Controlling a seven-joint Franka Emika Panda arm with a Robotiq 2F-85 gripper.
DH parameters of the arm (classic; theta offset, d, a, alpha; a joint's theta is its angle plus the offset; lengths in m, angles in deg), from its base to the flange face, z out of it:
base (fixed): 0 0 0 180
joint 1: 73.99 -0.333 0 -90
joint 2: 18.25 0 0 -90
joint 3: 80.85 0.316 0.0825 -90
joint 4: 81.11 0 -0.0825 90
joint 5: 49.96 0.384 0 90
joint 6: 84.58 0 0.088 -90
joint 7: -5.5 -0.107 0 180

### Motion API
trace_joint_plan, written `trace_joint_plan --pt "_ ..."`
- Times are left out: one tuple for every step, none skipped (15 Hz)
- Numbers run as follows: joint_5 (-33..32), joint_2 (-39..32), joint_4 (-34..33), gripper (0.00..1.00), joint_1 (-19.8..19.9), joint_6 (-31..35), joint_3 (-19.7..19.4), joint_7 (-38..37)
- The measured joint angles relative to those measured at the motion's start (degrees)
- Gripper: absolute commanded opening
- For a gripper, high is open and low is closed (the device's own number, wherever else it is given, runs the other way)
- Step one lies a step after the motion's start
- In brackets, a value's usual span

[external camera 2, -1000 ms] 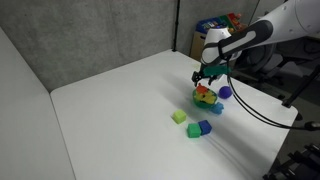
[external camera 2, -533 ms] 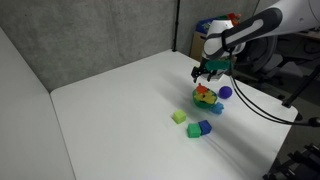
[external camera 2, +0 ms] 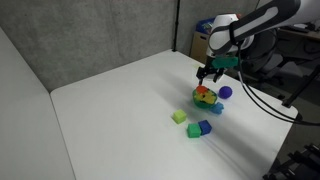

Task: Put the orange toy in the bowl

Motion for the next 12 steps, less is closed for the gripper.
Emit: trace_joint_plan --pt "-0.2 1.2 1.2 1.00 -0.2 -0.8 -0.1 0.0" --pt "-0.5 2.5 2.4 1.00 -0.3 -1.5 -0.2 0.0" --pt "-1.0 3.7 3.7 1.00 -0.5 -2.1 -0.4 -0.1" --pt "-1.3 4.9 4.9 1.00 -0.7 -2.6 -0.5 -0.1" --pt "-1.8 6.2 6.2 1.00 -0.9 -3.2 -0.6 -0.1" --pt "-2.3 7.4 7.5 1.00 -1.1 -3.6 -0.7 -0.1" --pt "-2.8 8.7 8.8 1.00 -1.3 -3.9 -0.7 -0.2" --pt "-3.3 10.1 10.2 1.00 -1.5 -4.2 -0.8 -0.2" --pt "-3.8 11.6 11.6 1.00 -1.6 -4.7 -0.8 -0.2" --pt "-4.3 13.1 13.0 1.00 -1.8 -5.2 -0.8 -0.2" --pt "-4.7 14.7 14.4 1.00 -1.9 -5.9 -0.8 -0.2" --pt "-5.1 16.3 15.7 1.00 -2.1 -6.5 -0.8 -0.3"
